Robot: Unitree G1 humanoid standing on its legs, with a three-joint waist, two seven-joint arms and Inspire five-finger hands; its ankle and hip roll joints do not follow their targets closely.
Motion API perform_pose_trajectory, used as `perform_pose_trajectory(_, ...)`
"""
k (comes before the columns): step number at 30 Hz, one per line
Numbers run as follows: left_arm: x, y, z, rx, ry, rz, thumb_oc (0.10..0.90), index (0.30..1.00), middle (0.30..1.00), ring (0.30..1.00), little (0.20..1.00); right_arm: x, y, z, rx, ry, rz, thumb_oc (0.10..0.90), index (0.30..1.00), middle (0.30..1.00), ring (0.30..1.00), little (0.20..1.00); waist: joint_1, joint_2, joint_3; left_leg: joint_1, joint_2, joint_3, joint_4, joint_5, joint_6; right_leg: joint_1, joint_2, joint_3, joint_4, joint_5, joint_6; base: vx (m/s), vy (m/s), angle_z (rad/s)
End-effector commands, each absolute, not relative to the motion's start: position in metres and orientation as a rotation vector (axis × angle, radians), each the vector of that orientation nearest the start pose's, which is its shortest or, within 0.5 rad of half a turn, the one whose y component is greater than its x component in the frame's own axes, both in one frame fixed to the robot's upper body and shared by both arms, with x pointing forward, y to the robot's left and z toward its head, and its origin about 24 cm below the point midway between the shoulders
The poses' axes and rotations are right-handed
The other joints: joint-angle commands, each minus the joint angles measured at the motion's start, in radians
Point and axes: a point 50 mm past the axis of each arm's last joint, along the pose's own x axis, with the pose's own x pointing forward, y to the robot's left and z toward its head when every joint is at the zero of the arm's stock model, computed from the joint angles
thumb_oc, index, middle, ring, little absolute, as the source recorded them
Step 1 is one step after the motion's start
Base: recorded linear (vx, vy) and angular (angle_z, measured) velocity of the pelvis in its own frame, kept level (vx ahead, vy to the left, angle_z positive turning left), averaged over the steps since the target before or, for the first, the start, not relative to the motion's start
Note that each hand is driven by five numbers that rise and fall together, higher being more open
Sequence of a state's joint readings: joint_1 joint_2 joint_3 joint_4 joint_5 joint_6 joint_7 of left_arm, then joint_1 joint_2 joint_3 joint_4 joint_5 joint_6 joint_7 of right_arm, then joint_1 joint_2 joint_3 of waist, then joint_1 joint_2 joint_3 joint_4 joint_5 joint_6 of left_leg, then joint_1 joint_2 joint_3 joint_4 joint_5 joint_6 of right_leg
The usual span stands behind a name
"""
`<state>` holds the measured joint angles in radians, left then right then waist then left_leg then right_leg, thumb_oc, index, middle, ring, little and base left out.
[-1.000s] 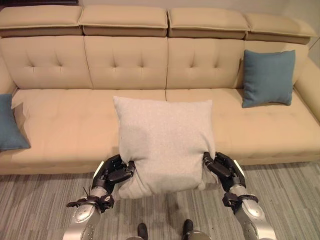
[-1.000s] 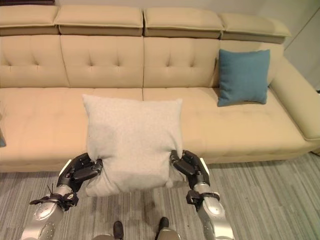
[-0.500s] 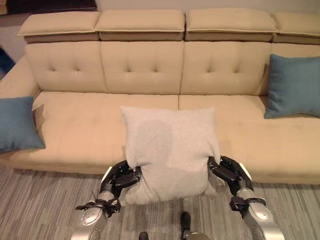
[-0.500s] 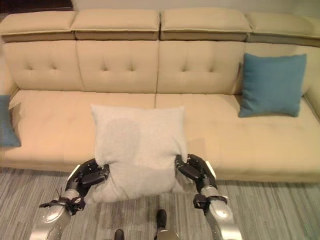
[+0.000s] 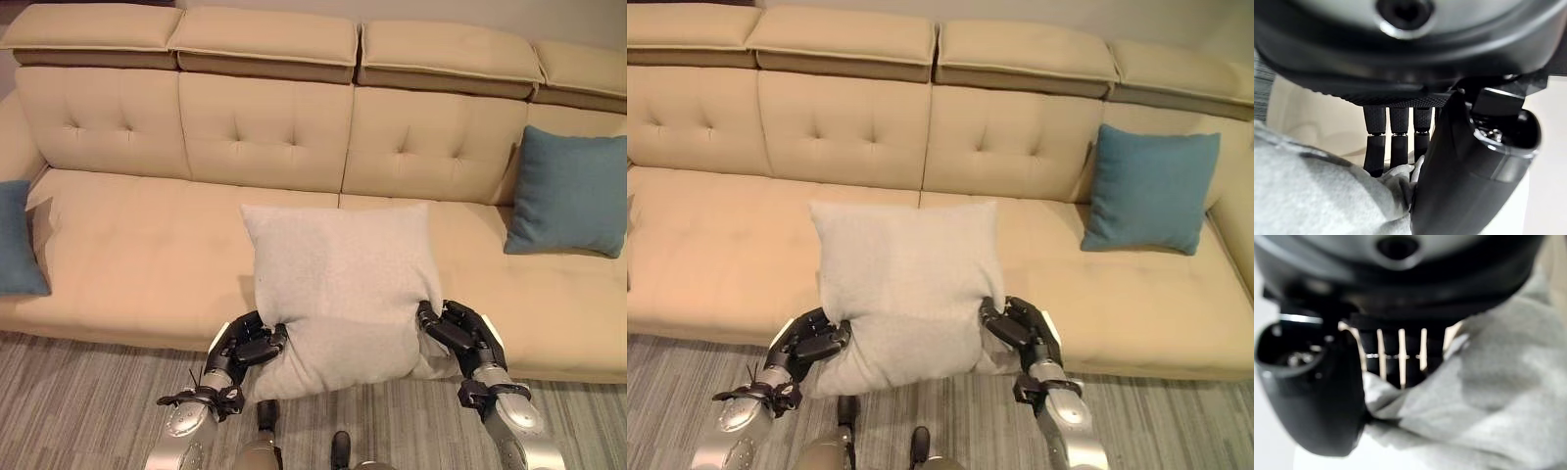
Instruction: Pick up all the scattered cushions and arrange them neatly on the sofa.
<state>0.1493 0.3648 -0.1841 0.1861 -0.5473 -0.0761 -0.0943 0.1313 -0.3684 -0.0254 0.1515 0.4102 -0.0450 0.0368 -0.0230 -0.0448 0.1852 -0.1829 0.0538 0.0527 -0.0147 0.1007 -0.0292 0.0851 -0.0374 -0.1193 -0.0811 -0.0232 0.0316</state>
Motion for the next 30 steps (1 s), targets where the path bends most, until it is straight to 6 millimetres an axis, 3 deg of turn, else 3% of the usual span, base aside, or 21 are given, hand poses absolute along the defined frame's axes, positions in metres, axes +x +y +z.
perform_pose_trajectory(1, 0.233, 0.175, 0.039, -0.18, -0.024, -0.293, 0.4, 0.3, 0.3, 0.3, 0.3, 0.249, -0.191, 0.072, 0.164, -0.198, 0.147, 0.4, 0.3, 0.3, 0.3, 0.3, 0.042, -0.021, -0.124, 0.068, -0.019, 0.034, 0.079, -0.112, -0.004, 0.001, -0.054, -0.007, 0.165, -0.076, 0.085, 0.16, 0.18, -0.96)
perform_pose_trajectory(2, 0.233, 0.176, 0.039, -0.18, -0.024, -0.293, 0.4, 0.3, 0.3, 0.3, 0.3, 0.249, -0.191, 0.072, 0.164, -0.198, 0.147, 0.4, 0.3, 0.3, 0.3, 0.3, 0.045, -0.022, -0.123, 0.07, -0.019, 0.037, 0.078, -0.112, -0.003, 0.0, -0.054, -0.004, 0.168, -0.077, 0.085, 0.14, 0.189, -0.87)
perform_pose_trajectory(4, 0.232, 0.18, 0.039, -0.178, -0.024, -0.278, 0.4, 0.3, 0.3, 0.3, 0.3, 0.251, -0.184, 0.074, 0.166, -0.203, 0.168, 0.4, 0.3, 0.3, 0.3, 0.3, 0.048, -0.016, -0.115, 0.101, -0.027, 0.053, 0.08, -0.135, 0.024, -0.053, -0.084, -0.009, 0.297, -0.032, 0.122, 0.1, 0.189, -0.38)
perform_pose_trajectory(5, 0.232, 0.182, 0.04, -0.173, -0.025, -0.268, 0.4, 0.3, 0.3, 0.3, 0.3, 0.252, -0.179, 0.073, 0.174, -0.203, 0.184, 0.4, 0.3, 0.3, 0.3, 0.3, 0.043, -0.005, -0.098, 0.127, -0.031, 0.063, 0.076, -0.145, 0.044, -0.119, -0.101, -0.001, 0.42, 0.011, 0.149, 0.1, 0.216, -0.48)
perform_pose_trajectory(6, 0.232, 0.184, 0.04, -0.168, -0.026, -0.265, 0.4, 0.3, 0.3, 0.3, 0.3, 0.252, -0.177, 0.074, 0.177, -0.206, 0.193, 0.4, 0.3, 0.3, 0.3, 0.3, 0.04, 0.003, -0.093, 0.142, -0.033, 0.065, 0.071, -0.155, 0.052, -0.145, -0.117, -0.013, 0.449, 0.026, 0.157, 0.1, 0.181, -0.45)
perform_pose_trajectory(9, 0.233, 0.185, 0.04, -0.175, -0.029, -0.258, 0.4, 0.3, 0.3, 0.3, 0.3, 0.253, -0.174, 0.074, 0.17, -0.205, 0.199, 0.4, 0.3, 0.3, 0.3, 0.3, 0.037, 0.017, -0.095, 0.186, -0.041, 0.068, 0.046, -0.178, 0.057, -0.18, -0.167, -0.068, 0.408, 0.025, 0.144, 0.15, 0.044, -0.05)
perform_pose_trajectory(10, 0.232, 0.184, 0.039, -0.181, -0.025, -0.255, 0.4, 0.3, 0.3, 0.3, 0.3, 0.255, -0.175, 0.076, 0.164, -0.211, 0.198, 0.4, 0.3, 0.3, 0.3, 0.3, 0.03, 0.025, -0.095, 0.215, -0.045, 0.068, 0.033, -0.194, 0.053, -0.201, -0.18, -0.105, 0.293, 0.033, 0.134, 0.3, -0.087, -0.22)
perform_pose_trajectory(12, 0.234, 0.182, 0.04, -0.175, -0.034, -0.269, 0.4, 0.3, 0.3, 0.3, 0.3, 0.254, -0.177, 0.077, 0.148, -0.215, 0.196, 0.4, 0.3, 0.3, 0.3, 0.3, 0.014, 0.016, -0.09, 0.245, -0.051, 0.044, 0.034, -0.215, 0.035, -0.195, -0.16, -0.075, 0.181, 0.054, 0.143, 0.3, -0.196, -0.23)
perform_pose_trajectory(13, 0.235, 0.181, 0.039, -0.178, -0.033, -0.27, 0.4, 0.3, 0.3, 0.3, 0.3, 0.253, -0.178, 0.077, 0.138, -0.214, 0.196, 0.4, 0.3, 0.3, 0.3, 0.3, 0.013, 0.014, -0.093, 0.249, -0.047, 0.041, 0.034, -0.215, 0.029, -0.187, -0.152, -0.068, 0.177, 0.05, 0.138, 0.26, -0.309, 0.43)
perform_pose_trajectory(14, 0.235, 0.176, 0.039, -0.19, -0.034, -0.287, 0.4, 0.3, 0.3, 0.3, 0.3, 0.252, -0.184, 0.076, 0.116, -0.209, 0.185, 0.4, 0.3, 0.3, 0.3, 0.3, 0.005, 0.013, -0.104, 0.249, -0.029, 0.029, 0.042, -0.215, 0.002, -0.158, -0.124, -0.067, 0.152, 0.039, 0.121, 0.18, -0.295, 0.89)
perform_pose_trajectory(17, 0.238, 0.171, 0.041, -0.197, -0.043, -0.304, 0.4, 0.3, 0.3, 0.3, 0.3, 0.25, -0.19, 0.076, 0.114, -0.211, 0.166, 0.4, 0.3, 0.3, 0.3, 0.3, -0.008, 0.012, -0.109, 0.231, -0.001, 0.023, 0.072, -0.212, -0.027, -0.125, -0.107, -0.089, 0.124, 0.024, 0.102, 0.07, -0.178, 0.73)
perform_pose_trajectory(20, 0.243, 0.164, 0.044, -0.204, -0.056, -0.327, 0.4, 0.3, 0.3, 0.3, 0.3, 0.249, -0.198, 0.08, 0.096, -0.223, 0.145, 0.4, 0.3, 0.3, 0.3, 0.3, -0.019, 0.001, -0.096, 0.156, 0.035, 0.023, 0.192, -0.188, -0.059, -0.082, -0.094, -0.123, 0.083, 0.01, 0.076, 0.02, -0.192, 0.34)
perform_pose_trajectory(24, 0.245, 0.162, 0.046, -0.206, -0.065, -0.328, 0.4, 0.3, 0.3, 0.3, 0.3, 0.249, -0.203, 0.079, 0.079, -0.21, 0.139, 0.4, 0.3, 0.3, 0.3, 0.3, -0.015, -0.008, -0.084, 0.107, 0.046, 0.025, 0.249, -0.17, -0.06, -0.054, -0.083, -0.132, 0.06, -0.002, 0.06, 0.02, -0.07, 0.23)
perform_pose_trajectory(26, 0.243, 0.162, 0.044, -0.201, -0.056, -0.329, 0.4, 0.3, 0.3, 0.3, 0.3, 0.249, -0.204, 0.079, 0.078, -0.207, 0.128, 0.4, 0.3, 0.3, 0.3, 0.3, -0.012, -0.009, -0.088, 0.096, 0.044, 0.033, 0.185, -0.158, -0.05, -0.038, -0.074, -0.134, 0.048, -0.006, 0.061, 0.1, -0.01, 0.01)
perform_pose_trajectory(30, 0.241, 0.165, 0.044, -0.195, -0.054, -0.317, 0.4, 0.3, 0.3, 0.3, 0.3, 0.251, -0.203, 0.076, 0.083, -0.193, 0.134, 0.4, 0.3, 0.3, 0.3, 0.3, 0.003, -0.008, -0.089, 0.092, 0.029, -0.011, 0.151, -0.144, -0.054, -0.027, -0.061, -0.109, 0.057, -0.02, 0.06, 0.1, 0.035, -0.06)
